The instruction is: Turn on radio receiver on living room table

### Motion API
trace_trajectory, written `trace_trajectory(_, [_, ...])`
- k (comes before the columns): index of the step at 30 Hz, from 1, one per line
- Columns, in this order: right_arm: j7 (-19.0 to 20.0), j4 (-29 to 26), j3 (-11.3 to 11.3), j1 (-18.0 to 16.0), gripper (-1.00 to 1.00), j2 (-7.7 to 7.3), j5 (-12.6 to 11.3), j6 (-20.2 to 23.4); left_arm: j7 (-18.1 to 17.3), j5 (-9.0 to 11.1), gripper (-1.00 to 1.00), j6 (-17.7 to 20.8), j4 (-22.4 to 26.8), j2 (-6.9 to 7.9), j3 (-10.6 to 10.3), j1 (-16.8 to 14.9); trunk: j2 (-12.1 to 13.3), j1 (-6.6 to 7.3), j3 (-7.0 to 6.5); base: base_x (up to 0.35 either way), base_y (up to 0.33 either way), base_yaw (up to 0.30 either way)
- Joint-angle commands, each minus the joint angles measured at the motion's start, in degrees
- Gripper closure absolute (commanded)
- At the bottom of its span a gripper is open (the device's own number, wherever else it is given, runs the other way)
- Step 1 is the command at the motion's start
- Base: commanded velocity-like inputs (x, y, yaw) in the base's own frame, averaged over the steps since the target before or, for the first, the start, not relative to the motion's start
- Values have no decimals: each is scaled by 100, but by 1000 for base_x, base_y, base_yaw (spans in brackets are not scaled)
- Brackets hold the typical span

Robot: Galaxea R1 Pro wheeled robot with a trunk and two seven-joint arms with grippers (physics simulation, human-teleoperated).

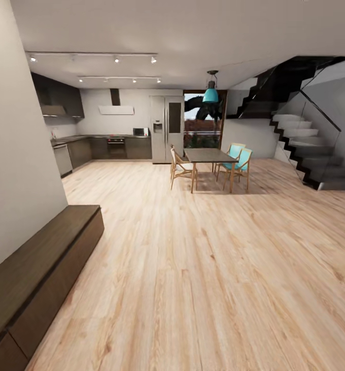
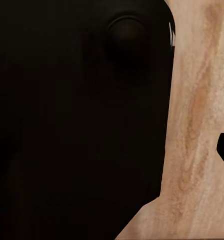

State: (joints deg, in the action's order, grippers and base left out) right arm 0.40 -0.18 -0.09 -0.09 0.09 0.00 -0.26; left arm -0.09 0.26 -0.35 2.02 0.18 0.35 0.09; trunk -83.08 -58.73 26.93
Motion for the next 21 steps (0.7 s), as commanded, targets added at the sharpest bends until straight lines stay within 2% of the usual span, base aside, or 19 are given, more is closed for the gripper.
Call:
trace_trajectory(1, [-2,0,-2,0,-100,0,0,0,0,0,-100,0,0,0,0,-2,0,0,0,0,0,-287])
trace_trajectory(21, [3,0,-11,0,-100,0,0,0,0,0,-100,3,0,1,0,0,0,0,0,0,0,-287])
